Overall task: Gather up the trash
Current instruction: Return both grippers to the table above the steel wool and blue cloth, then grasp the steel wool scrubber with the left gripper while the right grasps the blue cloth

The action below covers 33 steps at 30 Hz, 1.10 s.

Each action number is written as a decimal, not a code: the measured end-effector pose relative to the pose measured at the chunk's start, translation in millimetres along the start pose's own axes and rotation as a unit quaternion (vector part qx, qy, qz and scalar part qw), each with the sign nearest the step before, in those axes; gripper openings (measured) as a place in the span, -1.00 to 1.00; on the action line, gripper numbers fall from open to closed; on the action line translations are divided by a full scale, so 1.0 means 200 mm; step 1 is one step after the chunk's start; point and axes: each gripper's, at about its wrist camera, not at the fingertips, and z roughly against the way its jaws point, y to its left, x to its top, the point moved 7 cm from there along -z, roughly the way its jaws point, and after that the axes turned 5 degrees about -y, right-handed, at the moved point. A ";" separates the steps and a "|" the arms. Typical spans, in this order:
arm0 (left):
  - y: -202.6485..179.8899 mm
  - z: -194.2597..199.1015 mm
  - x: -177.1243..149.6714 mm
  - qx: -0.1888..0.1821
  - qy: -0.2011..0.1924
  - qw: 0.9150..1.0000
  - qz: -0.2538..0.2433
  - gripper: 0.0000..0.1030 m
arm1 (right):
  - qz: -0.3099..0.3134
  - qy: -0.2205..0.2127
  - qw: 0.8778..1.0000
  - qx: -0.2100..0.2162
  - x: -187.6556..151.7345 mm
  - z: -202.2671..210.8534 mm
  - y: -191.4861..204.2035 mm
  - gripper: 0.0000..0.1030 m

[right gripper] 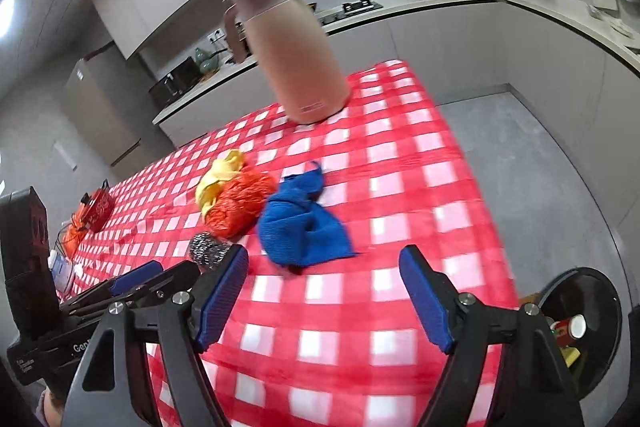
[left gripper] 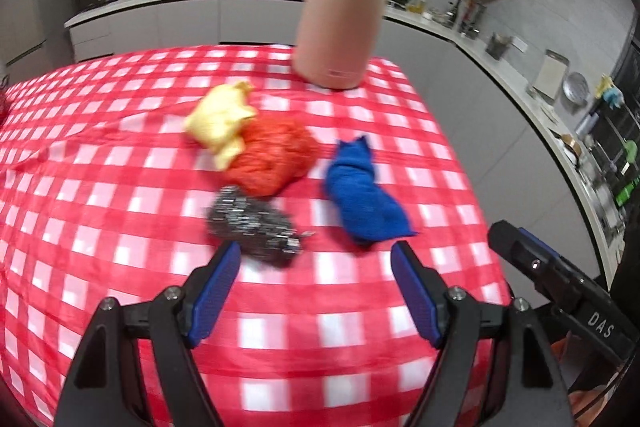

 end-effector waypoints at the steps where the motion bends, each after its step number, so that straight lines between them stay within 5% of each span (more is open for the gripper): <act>1: 0.03 -0.01 0.00 0.002 0.001 1.000 0.005 0.53 | 0.003 0.003 1.000 0.001 0.00 -0.03 0.03 0.55; 10: 0.27 -0.13 0.00 0.018 0.017 0.999 0.030 0.53 | 0.023 0.032 0.999 0.004 -0.03 -0.27 0.15 0.57; 33: 0.26 -0.38 0.00 0.001 0.051 0.999 -0.004 0.65 | 0.024 0.046 0.999 -0.014 0.02 -0.49 0.17 0.57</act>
